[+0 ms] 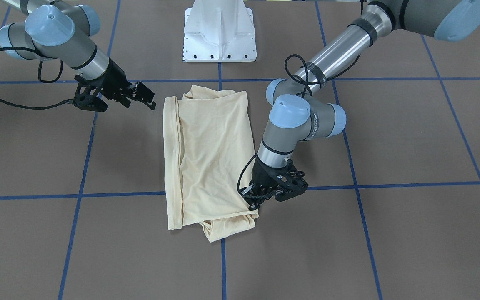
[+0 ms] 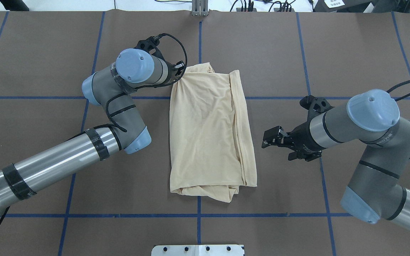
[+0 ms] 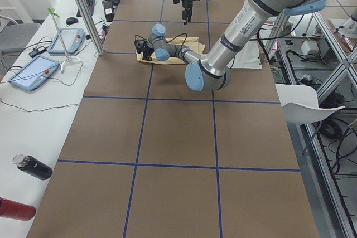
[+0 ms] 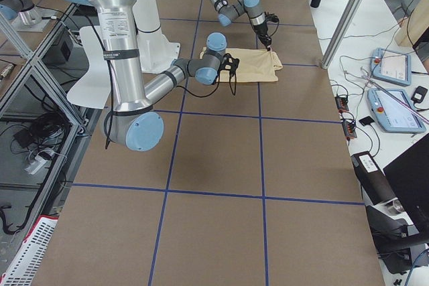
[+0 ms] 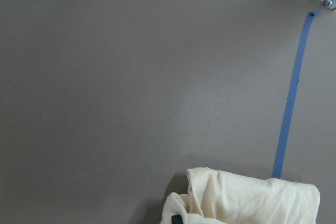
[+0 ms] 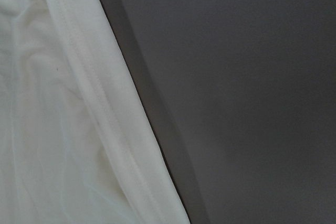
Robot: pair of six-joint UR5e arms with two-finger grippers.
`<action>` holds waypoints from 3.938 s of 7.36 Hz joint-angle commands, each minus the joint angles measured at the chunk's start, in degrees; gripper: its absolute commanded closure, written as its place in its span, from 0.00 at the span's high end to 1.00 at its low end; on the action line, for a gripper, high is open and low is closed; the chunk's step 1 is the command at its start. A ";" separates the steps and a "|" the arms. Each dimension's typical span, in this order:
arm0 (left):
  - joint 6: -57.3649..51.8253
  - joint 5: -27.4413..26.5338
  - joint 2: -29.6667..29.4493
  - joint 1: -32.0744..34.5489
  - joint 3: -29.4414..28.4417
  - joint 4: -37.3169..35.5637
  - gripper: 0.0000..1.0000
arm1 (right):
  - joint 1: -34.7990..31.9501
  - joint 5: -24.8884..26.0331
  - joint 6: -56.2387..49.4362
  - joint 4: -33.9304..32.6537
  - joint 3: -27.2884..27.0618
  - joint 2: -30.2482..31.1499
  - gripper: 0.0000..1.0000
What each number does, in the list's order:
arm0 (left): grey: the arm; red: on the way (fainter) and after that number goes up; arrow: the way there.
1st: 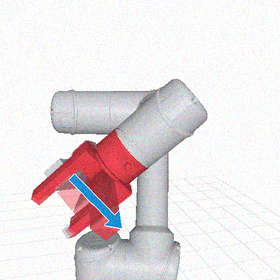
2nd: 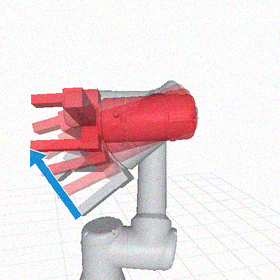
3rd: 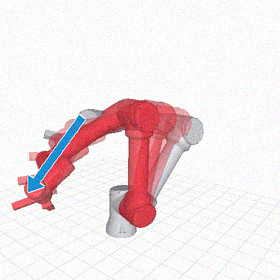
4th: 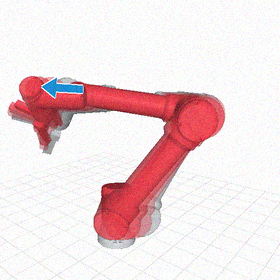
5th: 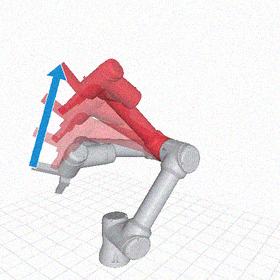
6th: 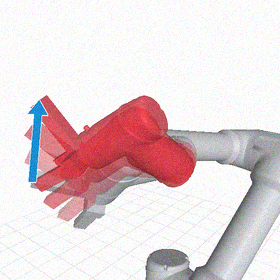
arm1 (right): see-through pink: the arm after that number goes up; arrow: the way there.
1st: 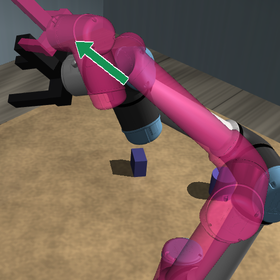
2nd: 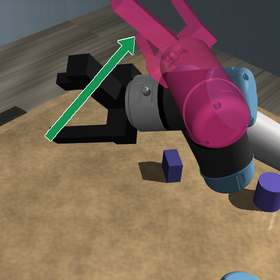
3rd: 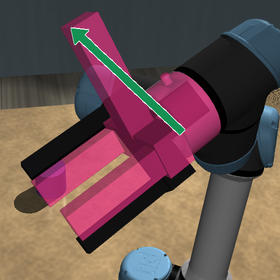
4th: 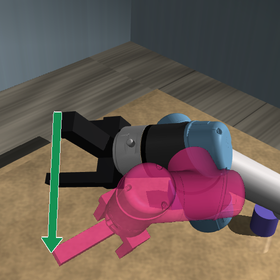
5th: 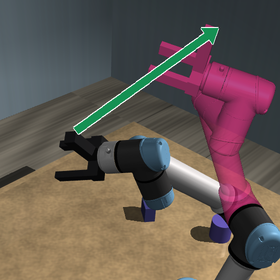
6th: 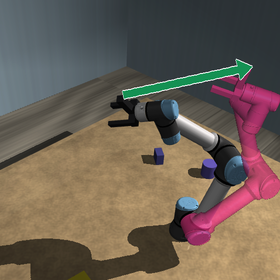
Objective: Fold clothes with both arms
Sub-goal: 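Release the shirt with the left gripper while the right gripper approaches, then grasp the shirt's near end with the left gripper while the right gripper grasps beside it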
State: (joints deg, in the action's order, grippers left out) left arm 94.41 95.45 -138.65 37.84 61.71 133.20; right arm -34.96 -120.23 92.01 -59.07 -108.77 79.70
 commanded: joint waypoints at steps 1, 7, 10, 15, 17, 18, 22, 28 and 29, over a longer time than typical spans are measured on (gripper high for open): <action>-3.70 -0.26 -0.04 0.04 0.43 0.30 1.00 | 0.16 1.40 -0.07 0.00 0.14 -0.07 1.00; -3.54 7.10 18.91 0.04 27.89 -1.62 1.00 | 4.10 9.11 -0.07 -0.17 -0.12 -2.09 1.00; 7.59 6.50 26.66 -9.16 37.68 -3.91 1.00 | 4.55 9.93 -0.16 -0.08 -0.56 -3.06 1.00; 16.07 1.40 24.84 -21.93 38.93 -8.55 0.94 | 4.29 9.31 -0.07 -0.08 -0.65 -3.06 1.00; 16.07 1.40 24.48 -22.81 38.75 -9.27 0.90 | 3.85 9.05 -0.07 -0.08 -0.65 -3.06 1.00; 16.07 1.40 24.48 -22.82 38.49 -9.28 0.89 | 3.76 9.05 -0.07 -0.08 -0.65 -3.06 1.00; 15.46 1.67 24.12 -22.82 38.31 -9.36 0.15 | 3.50 9.05 -0.07 -0.08 -0.57 -2.97 1.00; 15.28 1.67 24.04 -22.55 39.10 -11.30 0.00 | 4.64 9.23 0.98 -0.87 -0.83 -2.97 1.00; 15.28 1.67 24.04 -22.55 39.10 -11.21 0.00 | 5.95 9.74 1.68 -4.01 -1.44 -3.32 1.00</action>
State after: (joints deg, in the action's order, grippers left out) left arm 109.69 97.12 -114.60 15.26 100.77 121.99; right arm -30.23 -110.83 92.97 -60.57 -109.73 76.62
